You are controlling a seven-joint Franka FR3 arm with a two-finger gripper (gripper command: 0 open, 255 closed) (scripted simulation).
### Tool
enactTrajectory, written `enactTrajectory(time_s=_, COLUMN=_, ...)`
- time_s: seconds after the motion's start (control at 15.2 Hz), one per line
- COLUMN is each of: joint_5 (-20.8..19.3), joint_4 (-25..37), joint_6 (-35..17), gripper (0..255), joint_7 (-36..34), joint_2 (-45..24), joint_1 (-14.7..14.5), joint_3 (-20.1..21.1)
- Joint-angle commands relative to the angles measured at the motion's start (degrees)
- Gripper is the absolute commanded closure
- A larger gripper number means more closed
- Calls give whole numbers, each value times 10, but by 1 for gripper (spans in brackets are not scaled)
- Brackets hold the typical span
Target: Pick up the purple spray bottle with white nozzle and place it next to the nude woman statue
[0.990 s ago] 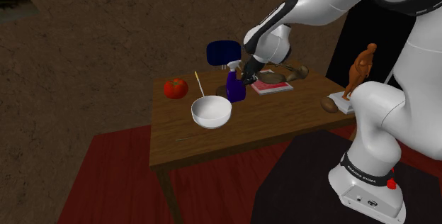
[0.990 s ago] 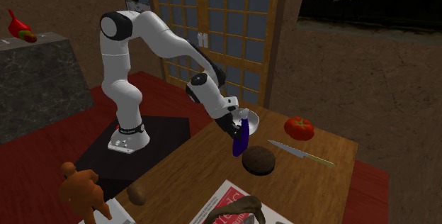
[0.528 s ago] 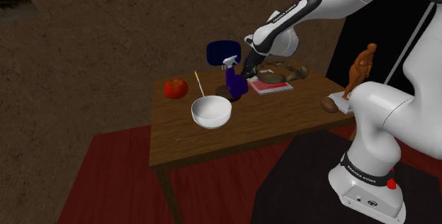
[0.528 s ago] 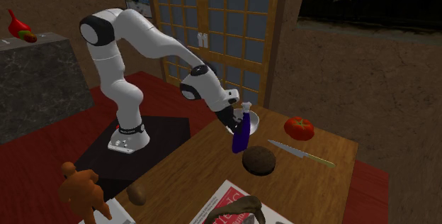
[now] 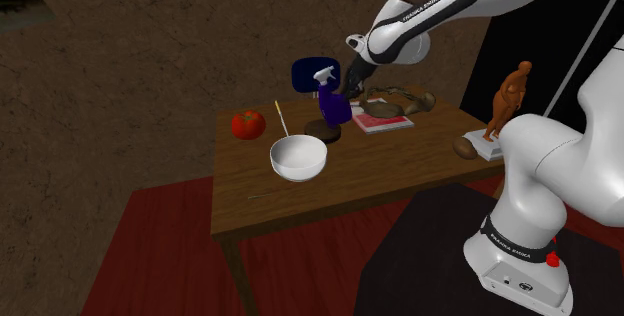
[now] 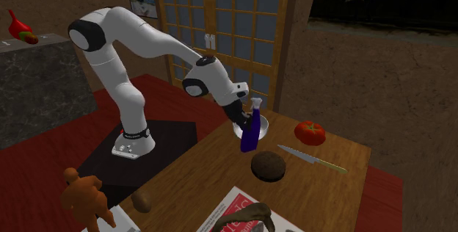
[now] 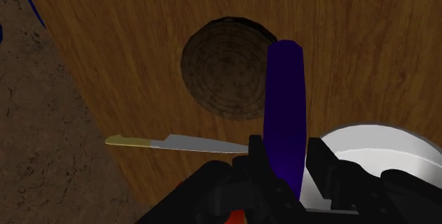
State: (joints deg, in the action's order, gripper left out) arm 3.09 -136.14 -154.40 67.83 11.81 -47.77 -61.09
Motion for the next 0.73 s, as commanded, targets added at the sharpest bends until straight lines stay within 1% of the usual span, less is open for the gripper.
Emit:
enactTrajectory(time_s=0.0, joint_5=-23, joint_4=5, joint_6=14, gripper=255, joint_7=-20, joint_2=13, joint_1=18, joint_3=20)
enactTrajectory(time_s=0.33, joint_5=-59, joint_4=25, joint_6=54, gripper=255, joint_7=-51, joint_2=38, joint_1=48, joint_3=53)
enactTrajectory(time_s=0.66, joint_5=-82, joint_4=48, joint_6=94, gripper=255, joint_7=-73, joint_2=58, joint_1=67, joint_3=79)
